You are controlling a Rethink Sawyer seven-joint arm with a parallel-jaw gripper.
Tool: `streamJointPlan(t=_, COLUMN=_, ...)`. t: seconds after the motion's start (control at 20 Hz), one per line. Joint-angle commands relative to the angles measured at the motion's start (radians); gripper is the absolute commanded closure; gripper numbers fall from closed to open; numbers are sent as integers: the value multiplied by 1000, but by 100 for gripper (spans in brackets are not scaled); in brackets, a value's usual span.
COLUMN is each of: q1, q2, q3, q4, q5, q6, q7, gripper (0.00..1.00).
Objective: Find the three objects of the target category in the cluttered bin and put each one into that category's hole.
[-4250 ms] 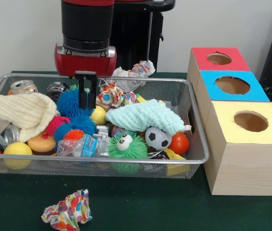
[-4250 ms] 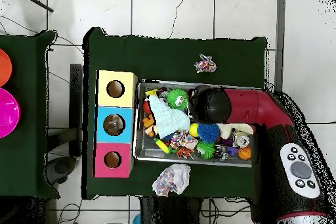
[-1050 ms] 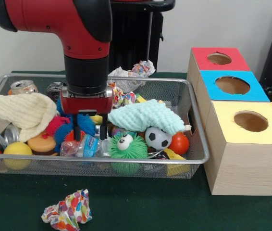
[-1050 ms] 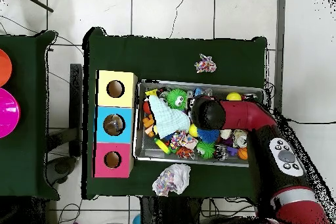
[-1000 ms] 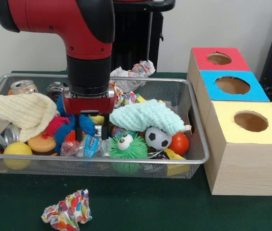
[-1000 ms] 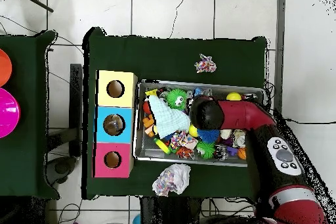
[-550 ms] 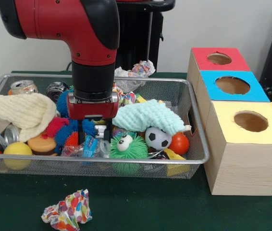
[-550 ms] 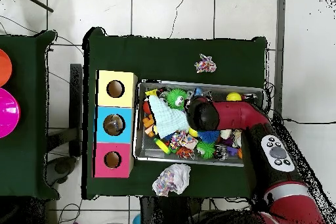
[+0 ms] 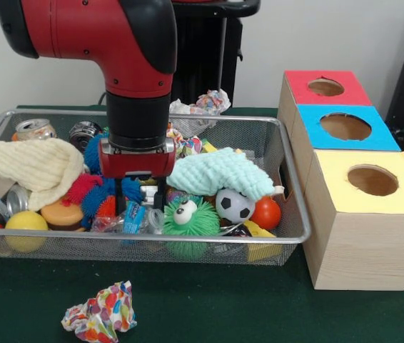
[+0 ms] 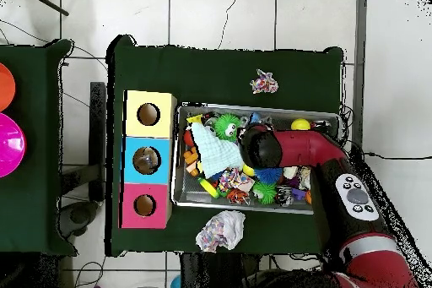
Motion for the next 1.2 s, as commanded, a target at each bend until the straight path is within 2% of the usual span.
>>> streamJointPlan(t=0.05, q1=-10, q2=105, q3=-5, q4=-55, q5=-67, q6=-96, q7=41, gripper=0)
streamJointPlan(t=0.15, q1=-8, q2=105, q3=-7, q4=-55, q5=-69, q6=-99, q7=43, gripper=0)
streamJointPlan(t=0.2, q1=-9, q2=105, q3=-10, q4=-53, q5=-64, q6=-106, q7=54, gripper=100)
streamJointPlan(t=0.95, q1=-14, q2=104, q3=-9, q4=-44, q5=-53, q6=-133, q7=51, gripper=100)
streamJointPlan(t=1.2, q1=-15, q2=52, q3=0, q4=-17, q5=-28, q6=-76, q7=35, gripper=100)
